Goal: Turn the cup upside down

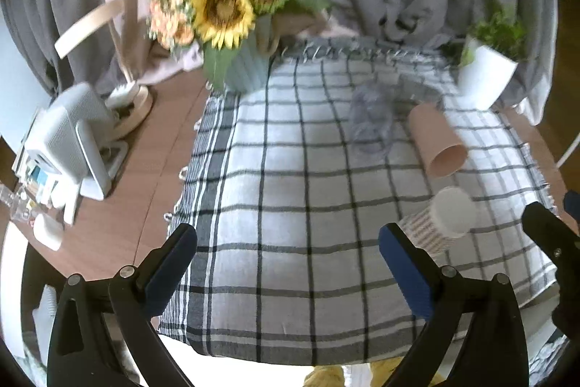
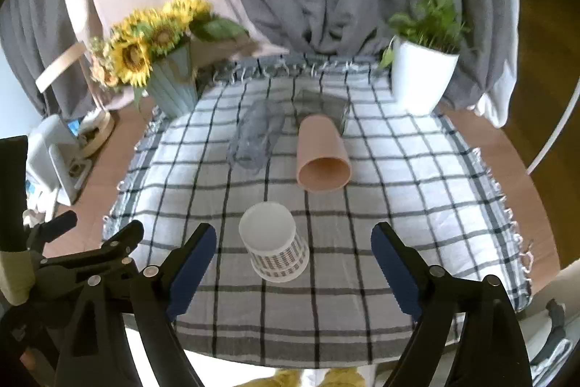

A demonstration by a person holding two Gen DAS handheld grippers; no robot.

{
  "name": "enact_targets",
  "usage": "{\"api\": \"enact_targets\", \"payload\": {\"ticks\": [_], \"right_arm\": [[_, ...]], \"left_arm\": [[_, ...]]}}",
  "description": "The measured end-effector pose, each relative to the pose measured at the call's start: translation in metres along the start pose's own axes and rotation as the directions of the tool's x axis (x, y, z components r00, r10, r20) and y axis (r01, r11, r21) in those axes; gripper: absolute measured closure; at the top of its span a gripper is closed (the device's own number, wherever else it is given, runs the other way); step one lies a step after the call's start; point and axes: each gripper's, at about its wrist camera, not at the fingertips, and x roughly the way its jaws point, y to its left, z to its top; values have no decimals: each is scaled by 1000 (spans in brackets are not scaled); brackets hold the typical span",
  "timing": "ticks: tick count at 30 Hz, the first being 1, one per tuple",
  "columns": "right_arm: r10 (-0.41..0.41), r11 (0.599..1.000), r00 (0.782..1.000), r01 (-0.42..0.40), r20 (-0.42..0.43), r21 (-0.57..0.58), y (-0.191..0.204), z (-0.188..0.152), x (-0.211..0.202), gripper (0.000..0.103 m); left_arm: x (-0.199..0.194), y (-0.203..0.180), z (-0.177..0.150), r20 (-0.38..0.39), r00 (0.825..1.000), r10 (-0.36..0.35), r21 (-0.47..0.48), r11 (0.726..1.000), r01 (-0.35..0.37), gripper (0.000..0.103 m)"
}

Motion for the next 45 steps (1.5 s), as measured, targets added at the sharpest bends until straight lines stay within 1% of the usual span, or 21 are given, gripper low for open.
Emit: {"api": "enact_targets", "payload": {"ticks": [7, 12, 19, 33, 45], "right_arm": [[8, 1000, 997, -8, 75, 5, 2, -1, -34, 13], [14, 1000, 996, -15, 89, 13, 3, -5, -41, 12], [16, 999, 997, -18, 80, 29, 1, -10, -41, 12], [-6, 999, 993, 2, 116, 32, 0, -5, -48, 12], [-10, 1000, 992, 7, 128, 25, 3, -4, -50, 12]], "left_arm": [[-37, 0, 1, 99, 995, 7, 5, 1000, -7, 1], [-50, 3, -2, 131, 991, -26, -2, 1000, 26, 1], [-52, 4, -1, 144, 989, -27, -14, 999, 29, 1], [-56, 2, 3, 161, 986, -40, -5, 999, 41, 1], [-58, 1, 6, 174, 984, -47, 0, 999, 47, 0]]}}
